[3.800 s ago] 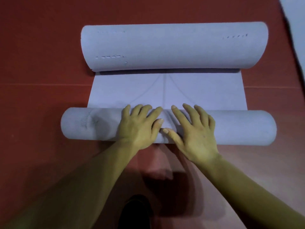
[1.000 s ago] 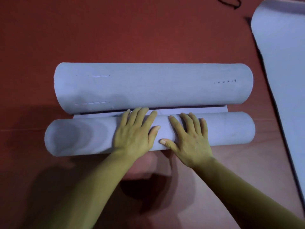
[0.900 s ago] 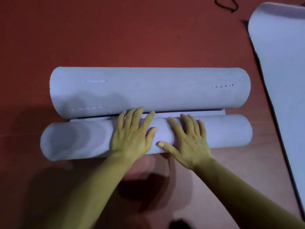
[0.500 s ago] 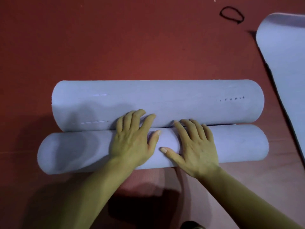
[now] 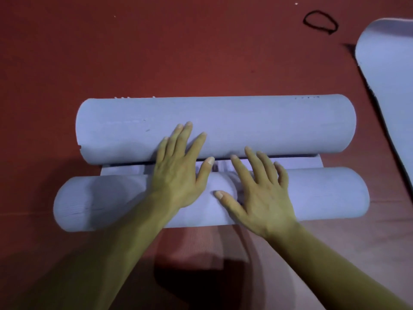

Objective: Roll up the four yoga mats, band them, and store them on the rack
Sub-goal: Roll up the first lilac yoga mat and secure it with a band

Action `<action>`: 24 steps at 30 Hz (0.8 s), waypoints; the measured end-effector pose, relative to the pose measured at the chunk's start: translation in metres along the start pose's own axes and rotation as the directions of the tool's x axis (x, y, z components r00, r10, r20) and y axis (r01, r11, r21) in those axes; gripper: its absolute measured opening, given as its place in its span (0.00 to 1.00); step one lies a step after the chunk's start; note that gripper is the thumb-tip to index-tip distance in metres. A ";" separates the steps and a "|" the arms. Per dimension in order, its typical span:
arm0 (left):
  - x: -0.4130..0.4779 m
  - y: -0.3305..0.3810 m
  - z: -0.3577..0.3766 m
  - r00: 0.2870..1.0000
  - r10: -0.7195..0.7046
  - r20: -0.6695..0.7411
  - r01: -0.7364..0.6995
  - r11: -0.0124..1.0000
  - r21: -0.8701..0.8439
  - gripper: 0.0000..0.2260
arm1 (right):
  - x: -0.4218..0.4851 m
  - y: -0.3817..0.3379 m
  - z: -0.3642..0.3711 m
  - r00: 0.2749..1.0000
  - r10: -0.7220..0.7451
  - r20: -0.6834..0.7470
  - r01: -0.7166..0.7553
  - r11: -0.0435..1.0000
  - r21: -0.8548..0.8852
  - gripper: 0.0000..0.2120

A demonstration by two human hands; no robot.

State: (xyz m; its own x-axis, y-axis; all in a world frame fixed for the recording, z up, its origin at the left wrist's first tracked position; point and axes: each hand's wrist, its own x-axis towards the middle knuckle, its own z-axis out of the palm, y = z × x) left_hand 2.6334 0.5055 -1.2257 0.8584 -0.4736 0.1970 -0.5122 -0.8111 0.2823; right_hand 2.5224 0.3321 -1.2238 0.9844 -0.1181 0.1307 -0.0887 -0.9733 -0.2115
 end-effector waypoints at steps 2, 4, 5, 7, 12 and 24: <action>0.002 0.000 0.000 1.000 0.006 -0.014 -0.006 1.000 -0.008 0.27 | -0.009 -0.002 0.005 0.999 -0.040 0.008 0.041 0.999 -0.035 0.36; 0.004 -0.001 -0.002 0.999 0.015 -0.029 -0.015 1.000 -0.008 0.27 | -0.006 0.000 0.008 0.997 -0.071 0.034 0.073 0.996 -0.056 0.35; 0.006 -0.003 -0.003 0.999 0.022 -0.044 -0.022 1.000 0.000 0.27 | 0.000 0.001 0.008 0.997 -0.068 0.048 0.071 0.995 -0.065 0.35; 0.008 -0.007 -0.006 0.997 0.029 -0.071 -0.027 0.999 0.019 0.27 | 0.016 0.003 0.006 0.996 -0.039 0.085 0.045 0.996 -0.071 0.37; 0.012 -0.009 -0.007 0.999 0.016 0.045 -0.019 0.998 0.064 0.30 | 0.052 0.006 0.002 0.982 0.016 0.187 -0.006 0.999 -0.051 0.39; 0.048 -0.014 -0.001 0.992 -0.054 0.111 0.054 0.999 0.006 0.36 | 0.074 0.015 0.005 0.976 0.005 0.216 0.012 0.997 -0.078 0.40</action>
State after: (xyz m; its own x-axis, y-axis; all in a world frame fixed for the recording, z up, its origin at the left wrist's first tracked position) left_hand 2.6821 0.4945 -1.2190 0.8826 -0.4638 0.0762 -0.4649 -0.8376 0.2869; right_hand 2.5942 0.3096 -1.2217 0.9935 -0.0780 -0.0826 -0.0886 -0.9870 -0.1339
